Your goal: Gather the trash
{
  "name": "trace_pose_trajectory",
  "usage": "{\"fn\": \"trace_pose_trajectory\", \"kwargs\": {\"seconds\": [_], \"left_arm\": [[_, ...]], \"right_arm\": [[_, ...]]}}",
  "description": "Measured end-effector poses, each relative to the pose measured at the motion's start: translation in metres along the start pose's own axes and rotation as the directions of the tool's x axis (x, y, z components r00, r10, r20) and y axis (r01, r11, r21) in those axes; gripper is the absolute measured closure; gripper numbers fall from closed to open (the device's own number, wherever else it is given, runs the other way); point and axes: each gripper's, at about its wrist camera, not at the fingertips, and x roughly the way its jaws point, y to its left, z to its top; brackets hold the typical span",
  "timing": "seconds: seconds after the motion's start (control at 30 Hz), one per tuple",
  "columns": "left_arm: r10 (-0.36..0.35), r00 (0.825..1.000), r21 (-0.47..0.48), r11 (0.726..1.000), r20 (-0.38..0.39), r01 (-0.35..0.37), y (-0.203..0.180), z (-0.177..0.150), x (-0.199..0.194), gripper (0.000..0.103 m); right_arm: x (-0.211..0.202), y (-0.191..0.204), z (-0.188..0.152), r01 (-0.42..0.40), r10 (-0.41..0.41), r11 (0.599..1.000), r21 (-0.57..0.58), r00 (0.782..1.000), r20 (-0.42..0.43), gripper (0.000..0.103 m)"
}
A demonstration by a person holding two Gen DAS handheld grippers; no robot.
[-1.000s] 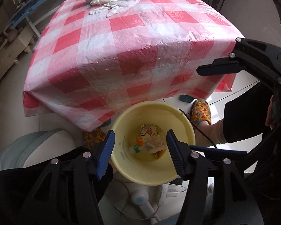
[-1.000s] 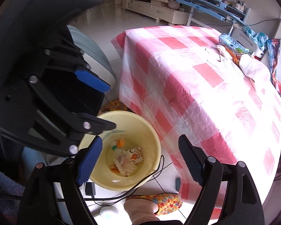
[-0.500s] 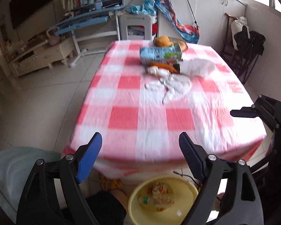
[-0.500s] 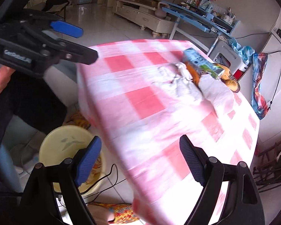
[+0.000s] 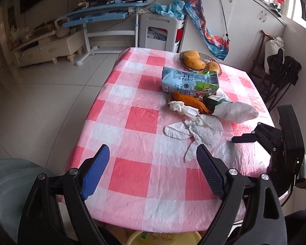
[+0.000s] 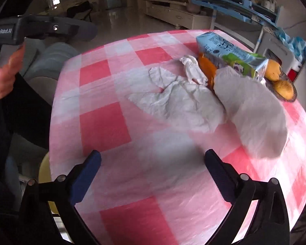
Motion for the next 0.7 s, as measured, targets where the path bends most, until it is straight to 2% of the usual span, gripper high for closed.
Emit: {"fn": "trace_pose_trajectory", "kwargs": {"seconds": [0.23,0.7], "left_arm": [[-0.027,1.0,-0.062,0.998,-0.004,0.027,0.016,-0.001,0.0,0.018],[-0.039,0.997,0.029,0.999,0.061,0.037,0.013,-0.005,-0.03,0.016]], "right_arm": [[0.001,-0.001,0.003,-0.002,0.002,1.0,0.0,1.0,0.003,0.006],[0.0,-0.003,0.001,-0.003,0.003,1.0,0.0,1.0,0.004,0.006]]}}
